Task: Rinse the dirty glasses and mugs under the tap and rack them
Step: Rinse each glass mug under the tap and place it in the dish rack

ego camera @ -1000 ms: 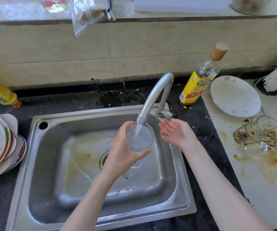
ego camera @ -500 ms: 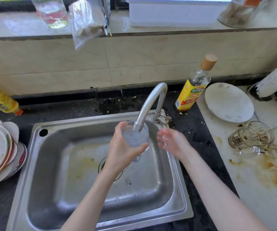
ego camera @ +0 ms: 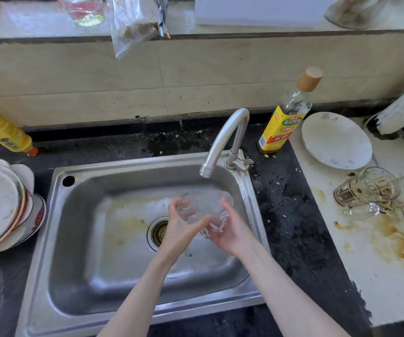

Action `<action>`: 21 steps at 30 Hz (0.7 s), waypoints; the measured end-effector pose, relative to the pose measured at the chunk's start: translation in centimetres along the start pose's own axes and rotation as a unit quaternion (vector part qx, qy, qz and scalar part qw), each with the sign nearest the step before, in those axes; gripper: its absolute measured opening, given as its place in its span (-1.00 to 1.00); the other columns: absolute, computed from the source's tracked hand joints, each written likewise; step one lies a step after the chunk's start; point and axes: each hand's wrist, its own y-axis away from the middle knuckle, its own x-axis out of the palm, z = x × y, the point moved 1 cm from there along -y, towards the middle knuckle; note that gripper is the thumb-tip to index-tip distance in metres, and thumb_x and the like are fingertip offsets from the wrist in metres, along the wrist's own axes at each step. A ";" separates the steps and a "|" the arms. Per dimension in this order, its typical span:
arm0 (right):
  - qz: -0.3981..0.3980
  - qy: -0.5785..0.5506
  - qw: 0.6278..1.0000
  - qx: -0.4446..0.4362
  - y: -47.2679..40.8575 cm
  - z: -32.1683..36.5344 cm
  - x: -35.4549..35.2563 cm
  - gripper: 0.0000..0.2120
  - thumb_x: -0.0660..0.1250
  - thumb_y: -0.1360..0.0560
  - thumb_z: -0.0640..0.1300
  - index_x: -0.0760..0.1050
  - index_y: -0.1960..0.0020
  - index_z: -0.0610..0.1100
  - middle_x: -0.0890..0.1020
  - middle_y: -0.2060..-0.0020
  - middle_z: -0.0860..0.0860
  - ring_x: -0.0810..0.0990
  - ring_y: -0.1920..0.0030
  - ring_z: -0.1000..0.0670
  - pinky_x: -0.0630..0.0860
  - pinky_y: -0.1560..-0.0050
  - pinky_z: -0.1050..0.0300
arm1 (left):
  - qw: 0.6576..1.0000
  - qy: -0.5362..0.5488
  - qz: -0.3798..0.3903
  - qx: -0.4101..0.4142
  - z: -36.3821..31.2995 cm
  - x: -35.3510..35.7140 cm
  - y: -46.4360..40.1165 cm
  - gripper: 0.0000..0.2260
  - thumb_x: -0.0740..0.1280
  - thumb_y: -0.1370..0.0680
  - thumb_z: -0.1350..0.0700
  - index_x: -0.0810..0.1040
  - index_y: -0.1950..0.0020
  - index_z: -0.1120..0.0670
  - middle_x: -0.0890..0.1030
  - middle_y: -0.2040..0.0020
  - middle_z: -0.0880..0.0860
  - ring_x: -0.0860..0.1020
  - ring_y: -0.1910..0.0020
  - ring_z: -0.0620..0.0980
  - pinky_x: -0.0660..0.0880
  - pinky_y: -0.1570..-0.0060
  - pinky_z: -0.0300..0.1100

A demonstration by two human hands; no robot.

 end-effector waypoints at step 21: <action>-0.017 0.548 0.807 -0.218 2.1 -1.2 0.6 -0.33 0.51 -0.32 0.03 0.27 -0.32 0.04 0.41 -0.15 0.20 0.39 -0.19 0.17 0.26 -0.14 0.28 | 0.954 -0.278 0.087 0.070 4.4 -3.5 1.4 -0.20 0.47 -0.30 -0.21 0.27 -0.41 0.09 0.41 -0.31 -0.03 0.40 -0.22 -0.11 0.36 -0.25 -0.17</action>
